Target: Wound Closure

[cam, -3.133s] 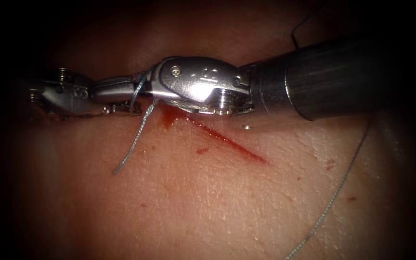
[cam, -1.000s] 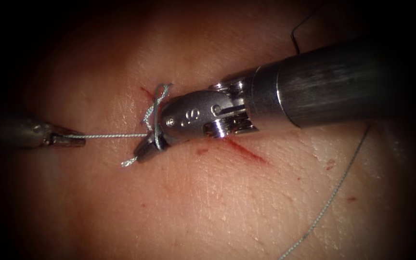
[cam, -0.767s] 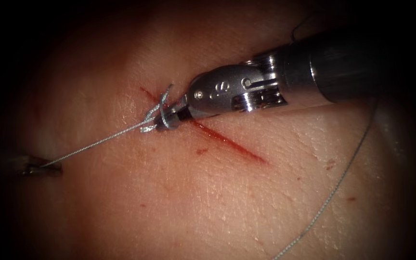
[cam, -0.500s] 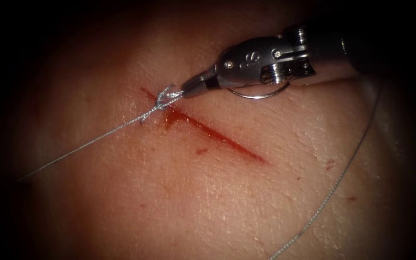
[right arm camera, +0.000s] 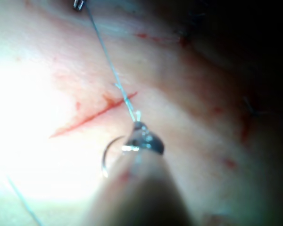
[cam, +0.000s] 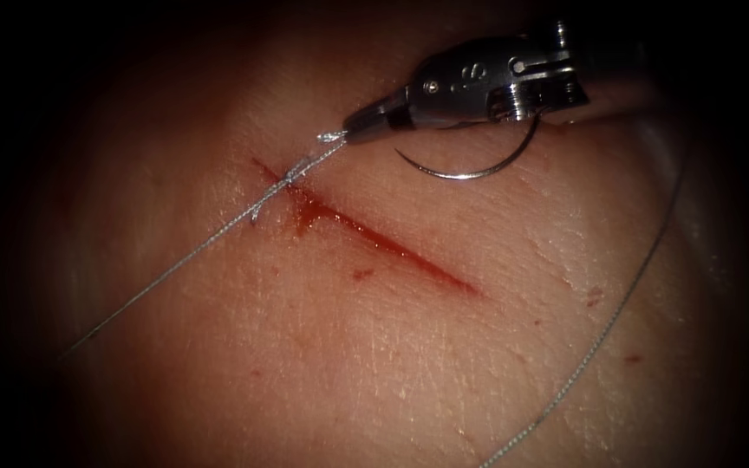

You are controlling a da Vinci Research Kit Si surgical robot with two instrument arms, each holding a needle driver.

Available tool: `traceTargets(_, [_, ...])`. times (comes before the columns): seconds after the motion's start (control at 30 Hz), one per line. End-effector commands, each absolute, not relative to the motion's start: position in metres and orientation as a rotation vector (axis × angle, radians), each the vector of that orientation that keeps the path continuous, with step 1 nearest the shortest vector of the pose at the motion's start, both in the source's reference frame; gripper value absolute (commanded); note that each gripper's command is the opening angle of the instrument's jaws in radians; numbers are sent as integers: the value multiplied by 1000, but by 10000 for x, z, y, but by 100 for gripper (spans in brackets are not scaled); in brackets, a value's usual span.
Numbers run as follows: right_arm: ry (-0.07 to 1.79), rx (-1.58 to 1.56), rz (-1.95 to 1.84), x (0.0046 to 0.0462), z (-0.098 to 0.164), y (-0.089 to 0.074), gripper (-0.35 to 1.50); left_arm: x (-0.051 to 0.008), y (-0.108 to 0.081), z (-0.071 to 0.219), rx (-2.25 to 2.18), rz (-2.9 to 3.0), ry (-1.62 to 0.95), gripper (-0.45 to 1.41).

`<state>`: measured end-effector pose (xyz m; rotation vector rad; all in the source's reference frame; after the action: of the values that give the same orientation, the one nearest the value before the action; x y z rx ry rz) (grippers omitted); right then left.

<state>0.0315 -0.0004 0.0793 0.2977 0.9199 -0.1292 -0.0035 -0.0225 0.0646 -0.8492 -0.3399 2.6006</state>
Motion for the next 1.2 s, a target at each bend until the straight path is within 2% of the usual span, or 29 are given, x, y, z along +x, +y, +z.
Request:
traceTargets(0.03, [914, 293, -127, 313, 799, -3, -35, -37, -242, 653, -842, 2599, -351, -45])
traceTargets(0.27, [902, 270, -107, 300, 801, 3, -35, -24, -255, 653, -832, 2585, -363, -45])
traceTargets(0.57, [909, 257, -112, 308, 802, 3, -35, 13, -270, 656, -797, 2569, -366, -45])
traceTargets(1.0, [898, 210, -83, 310, 801, 1, -35, 0, -266, 648, -782, 2560, -377, -45])
traceTargets(1.03, [917, 194, -39, 308, 799, 3, -32, -3, -256, 639, -774, 2555, -380, -45])
traceTargets(1.13, [936, 167, 30, 300, 797, 10, 7, -11, -241, 623, -801, 2555, -365, -45])
traceTargets(1.2, [951, 140, 104, 286, 794, 27, 42, -20, -227, 608, -833, 2553, -361, -45])
